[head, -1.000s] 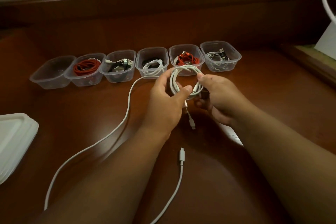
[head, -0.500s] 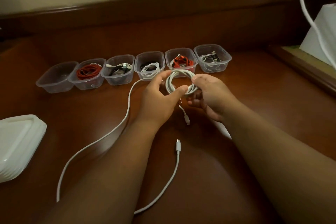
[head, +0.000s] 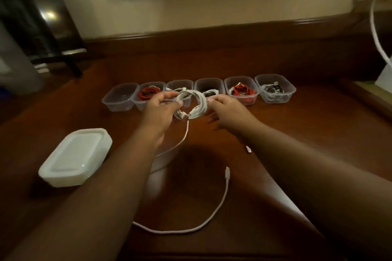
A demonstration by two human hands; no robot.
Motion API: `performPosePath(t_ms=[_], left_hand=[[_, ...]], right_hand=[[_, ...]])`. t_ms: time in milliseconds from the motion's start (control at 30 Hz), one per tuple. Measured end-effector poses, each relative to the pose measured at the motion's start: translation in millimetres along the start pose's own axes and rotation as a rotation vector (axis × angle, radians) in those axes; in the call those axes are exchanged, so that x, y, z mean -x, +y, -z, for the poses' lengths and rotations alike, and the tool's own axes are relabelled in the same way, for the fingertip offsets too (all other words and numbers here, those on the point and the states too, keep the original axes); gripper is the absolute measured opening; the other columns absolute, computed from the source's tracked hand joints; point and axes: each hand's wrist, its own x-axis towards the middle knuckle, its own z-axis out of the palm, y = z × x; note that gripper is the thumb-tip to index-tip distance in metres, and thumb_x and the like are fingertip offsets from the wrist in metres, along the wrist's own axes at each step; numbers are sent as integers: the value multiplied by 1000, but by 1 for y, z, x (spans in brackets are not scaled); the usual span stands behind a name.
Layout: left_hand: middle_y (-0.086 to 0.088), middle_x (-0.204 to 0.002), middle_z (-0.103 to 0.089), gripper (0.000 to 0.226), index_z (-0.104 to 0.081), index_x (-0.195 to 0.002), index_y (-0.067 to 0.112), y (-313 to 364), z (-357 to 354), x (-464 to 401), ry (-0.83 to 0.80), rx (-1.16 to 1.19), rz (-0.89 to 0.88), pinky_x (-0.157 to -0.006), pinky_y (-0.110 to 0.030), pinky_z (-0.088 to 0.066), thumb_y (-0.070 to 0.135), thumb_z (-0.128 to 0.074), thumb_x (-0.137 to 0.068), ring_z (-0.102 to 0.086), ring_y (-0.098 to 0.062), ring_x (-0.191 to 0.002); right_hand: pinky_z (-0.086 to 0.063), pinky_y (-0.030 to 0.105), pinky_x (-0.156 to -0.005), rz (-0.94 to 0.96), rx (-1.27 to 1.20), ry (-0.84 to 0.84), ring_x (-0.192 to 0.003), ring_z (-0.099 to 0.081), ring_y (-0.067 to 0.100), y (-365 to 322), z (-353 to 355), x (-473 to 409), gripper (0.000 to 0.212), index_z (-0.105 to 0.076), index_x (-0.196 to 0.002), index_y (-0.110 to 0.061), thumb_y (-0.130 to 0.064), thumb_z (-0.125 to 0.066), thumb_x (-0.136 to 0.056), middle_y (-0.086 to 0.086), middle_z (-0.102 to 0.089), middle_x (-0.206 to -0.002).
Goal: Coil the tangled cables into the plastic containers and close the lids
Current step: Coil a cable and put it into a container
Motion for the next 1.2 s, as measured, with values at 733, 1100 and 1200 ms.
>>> performPosePath(t_ms=[733, 1100, 1200], left_hand=[[-17, -122, -64, 25, -61, -117, 8, -32, 147, -221, 540, -912, 4, -80, -39, -49, 9, -63, -92, -62, -35, -111], [-22, -107, -67, 18, -67, -107, 2, -50, 151, -263, 371, -1326, 51, -63, -40, -46, 10, -61, -92, -64, -38, -95], [-21, -111, -66, 22, -67, -112, 3, -51, 152, -262, 323, -1345, 62, -68, -41, -47, 10, -58, -94, -62, -37, -95]], right_hand=[[-41, 28, -100, 512, 840, -451, -119, -44, 9, 58, -61, -120, 48, -57, -131, -30, -56, -59, -90, -9, -47, -131], [-44, 29, -98, 542, 801, -421, -116, -43, 6, 66, -62, -124, 46, -57, -127, -32, -60, -54, -90, -12, -47, -127], [-44, 30, -98, 548, 786, -415, -115, -44, 6, 68, -62, -125, 41, -59, -124, -31, -55, -54, -91, -13, -48, -125]])
